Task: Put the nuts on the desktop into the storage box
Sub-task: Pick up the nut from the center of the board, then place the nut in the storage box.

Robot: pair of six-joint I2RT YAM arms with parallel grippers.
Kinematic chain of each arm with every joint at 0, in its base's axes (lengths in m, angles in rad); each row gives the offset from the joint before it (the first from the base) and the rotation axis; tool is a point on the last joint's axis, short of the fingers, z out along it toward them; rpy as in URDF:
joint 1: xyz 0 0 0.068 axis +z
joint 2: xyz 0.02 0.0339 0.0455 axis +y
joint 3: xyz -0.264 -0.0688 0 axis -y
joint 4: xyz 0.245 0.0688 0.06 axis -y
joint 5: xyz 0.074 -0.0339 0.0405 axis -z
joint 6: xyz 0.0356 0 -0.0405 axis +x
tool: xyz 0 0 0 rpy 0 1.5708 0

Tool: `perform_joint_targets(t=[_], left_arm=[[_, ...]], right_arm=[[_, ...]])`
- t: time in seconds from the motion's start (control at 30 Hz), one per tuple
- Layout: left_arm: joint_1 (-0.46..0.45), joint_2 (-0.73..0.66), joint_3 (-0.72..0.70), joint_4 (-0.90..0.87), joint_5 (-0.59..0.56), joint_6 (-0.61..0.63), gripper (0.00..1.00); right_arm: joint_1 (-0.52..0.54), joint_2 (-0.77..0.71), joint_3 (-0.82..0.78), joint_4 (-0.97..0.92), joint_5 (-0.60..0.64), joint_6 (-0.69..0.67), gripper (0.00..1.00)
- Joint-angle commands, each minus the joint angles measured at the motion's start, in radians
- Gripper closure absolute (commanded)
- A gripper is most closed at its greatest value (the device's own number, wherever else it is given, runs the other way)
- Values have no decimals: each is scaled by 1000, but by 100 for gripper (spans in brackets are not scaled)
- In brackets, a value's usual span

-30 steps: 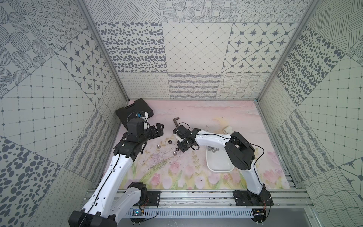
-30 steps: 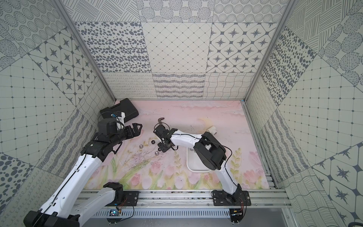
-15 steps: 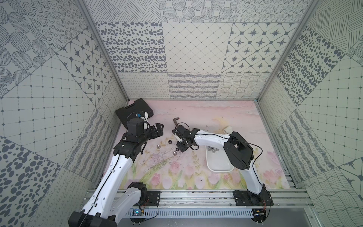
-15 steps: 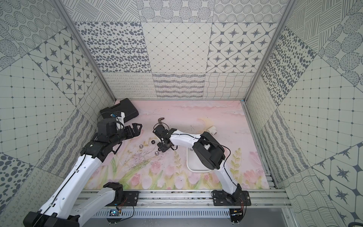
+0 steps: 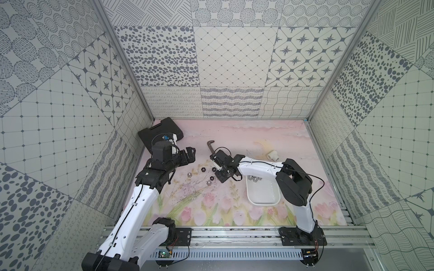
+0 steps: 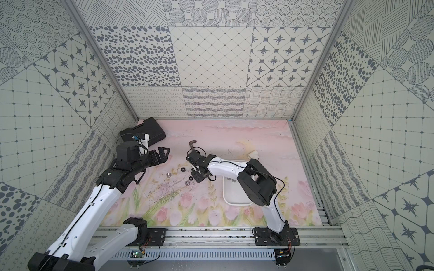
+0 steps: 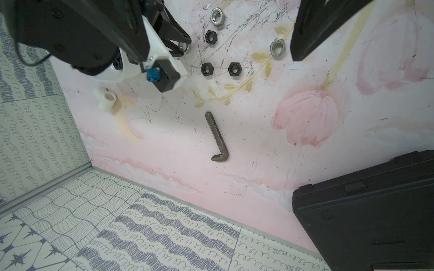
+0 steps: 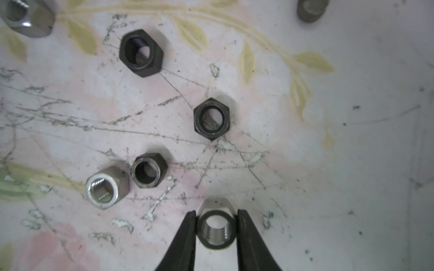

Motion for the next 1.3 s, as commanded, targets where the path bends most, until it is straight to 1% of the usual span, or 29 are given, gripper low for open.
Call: perform_joint_targets(t=[0.0, 0.1, 0.17, 0.3, 0.4, 0.5, 0.57, 0.67, 0.8, 1.07, 1.2, 1.27], left_arm=[[-1, -1, -4, 13, -6, 4, 1], [-2, -1, -4, 14, -2, 2, 1], [-3, 0, -2, 13, -3, 4, 1], [-3, -3, -6, 13, -6, 2, 1], [-2, -1, -2, 14, -7, 2, 1], [-2, 2, -2, 13, -4, 2, 1], [0, 4, -2, 13, -3, 1, 1], [-2, 6, -1, 13, -5, 1, 1], [-2, 6, -1, 11, -7, 2, 1], [-3, 13, 3, 11, -8, 7, 1], [-3, 19, 9, 5, -6, 7, 1], [-2, 15, 3, 11, -8, 7, 1]], right_arm=[[-25, -181, -71, 90, 29, 56, 80], [-65, -307, -175, 92, 51, 78, 81], [-96, -395, -253, 84, 43, 90, 81], [-145, -563, -399, 30, 45, 114, 80], [-166, -637, -482, -15, 45, 131, 80], [-176, -667, -549, -31, 47, 148, 80], [-180, -661, -577, -29, 40, 160, 79], [-183, -613, -592, -28, 43, 163, 80], [-181, -524, -578, -9, 40, 157, 80], [-183, -405, -524, 28, 48, 144, 79], [-182, -362, -504, 46, 48, 144, 78], [-183, -345, -496, 50, 48, 143, 74]])
